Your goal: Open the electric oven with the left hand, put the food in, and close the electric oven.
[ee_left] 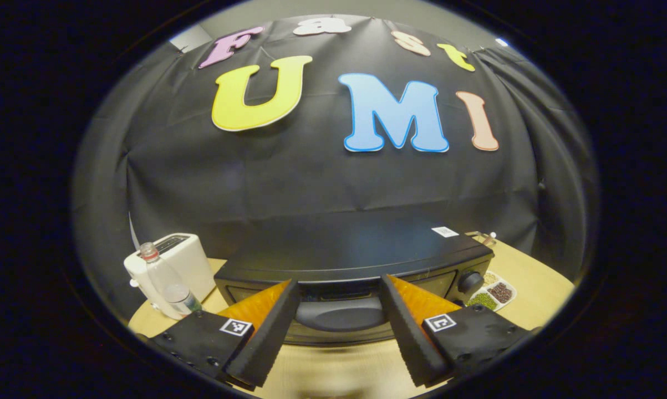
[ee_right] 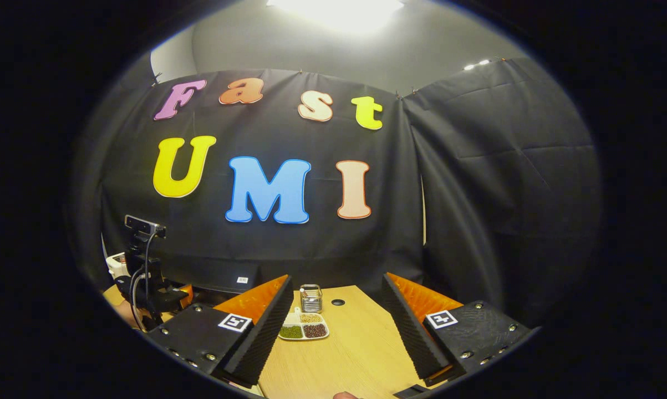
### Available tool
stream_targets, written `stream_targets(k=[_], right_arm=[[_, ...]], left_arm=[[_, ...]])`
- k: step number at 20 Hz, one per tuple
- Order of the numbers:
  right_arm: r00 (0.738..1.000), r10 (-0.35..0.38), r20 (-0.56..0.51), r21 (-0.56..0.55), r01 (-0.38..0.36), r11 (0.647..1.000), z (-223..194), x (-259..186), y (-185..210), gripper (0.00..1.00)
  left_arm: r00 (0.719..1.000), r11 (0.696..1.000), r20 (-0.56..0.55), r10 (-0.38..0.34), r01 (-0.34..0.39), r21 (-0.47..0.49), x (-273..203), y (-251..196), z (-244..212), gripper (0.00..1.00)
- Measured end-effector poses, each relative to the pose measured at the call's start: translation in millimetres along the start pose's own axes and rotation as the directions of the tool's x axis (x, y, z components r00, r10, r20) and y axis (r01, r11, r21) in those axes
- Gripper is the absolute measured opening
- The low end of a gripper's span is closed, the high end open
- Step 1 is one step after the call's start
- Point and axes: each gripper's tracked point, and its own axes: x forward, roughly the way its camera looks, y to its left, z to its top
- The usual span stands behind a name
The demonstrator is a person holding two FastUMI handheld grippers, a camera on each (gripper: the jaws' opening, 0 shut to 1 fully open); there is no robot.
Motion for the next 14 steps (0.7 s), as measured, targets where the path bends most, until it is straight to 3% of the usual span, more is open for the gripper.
stream_targets(k=[14], right_arm=[[0.996, 0.083, -0.013, 0.011, -0.083, 0.996, -4, -12, -6, 0.98]], left_arm=[[0.996, 0.999, -0.076, 0.049, -0.049, 0.0, -62, -4, -52, 0.97]])
